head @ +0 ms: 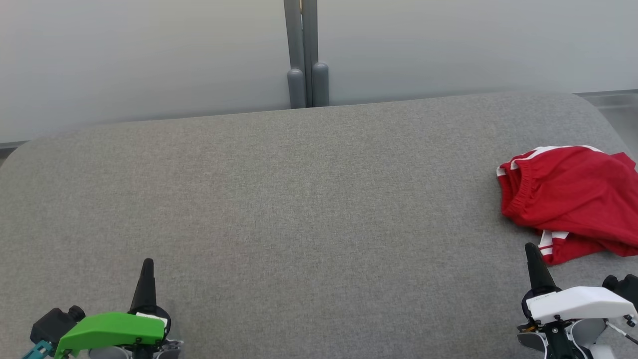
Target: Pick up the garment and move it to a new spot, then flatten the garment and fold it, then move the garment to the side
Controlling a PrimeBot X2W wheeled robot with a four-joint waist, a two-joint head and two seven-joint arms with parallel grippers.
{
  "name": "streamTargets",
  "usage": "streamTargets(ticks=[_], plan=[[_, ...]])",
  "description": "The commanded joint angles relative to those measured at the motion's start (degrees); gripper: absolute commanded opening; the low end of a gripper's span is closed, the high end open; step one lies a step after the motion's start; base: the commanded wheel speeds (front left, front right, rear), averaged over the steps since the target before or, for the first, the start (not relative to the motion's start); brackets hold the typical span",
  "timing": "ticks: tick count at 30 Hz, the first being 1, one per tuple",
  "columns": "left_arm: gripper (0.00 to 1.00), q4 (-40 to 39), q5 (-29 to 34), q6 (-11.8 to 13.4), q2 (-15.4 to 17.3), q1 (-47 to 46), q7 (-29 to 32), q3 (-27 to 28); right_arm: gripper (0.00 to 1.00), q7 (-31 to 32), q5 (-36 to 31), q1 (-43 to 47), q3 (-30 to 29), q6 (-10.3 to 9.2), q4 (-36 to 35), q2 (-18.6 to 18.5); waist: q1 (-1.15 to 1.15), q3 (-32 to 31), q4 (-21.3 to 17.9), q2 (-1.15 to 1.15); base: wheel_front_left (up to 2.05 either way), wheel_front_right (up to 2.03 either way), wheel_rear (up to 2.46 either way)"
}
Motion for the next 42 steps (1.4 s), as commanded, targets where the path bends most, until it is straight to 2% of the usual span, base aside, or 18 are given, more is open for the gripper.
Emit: streamTargets(ticks=[1, 23, 42], plan=[[0.0, -0.64, -1.01, -0.29, 0.38, -1.43, 0.33, 0.26, 0.0, 0.25, 1.42, -1.29, 0.05, -0.03, -0.76, -0.41, 0.0, 0.01, 0.01, 0.0, 0.0, 0.0, 0.0], [0.0, -1.23, -12.59, -0.57, 0.47, -3.14, 3.42, 1.51, 0.0, 3.36, 16.03, -2.48, 0.15, -0.02, -1.28, -0.54, 0.0, 0.18, 0.16, 0.0, 0.0, 0.0, 0.0], [0.0, -1.6, -20.62, -0.83, 0.52, -4.19, 5.66, 2.3, 0.0, 5.52, 26.1, -3.34, 0.23, -0.02, -1.65, -0.63, 0.0, 0.33, 0.29, 0.0, 0.0, 0.0, 0.0]])
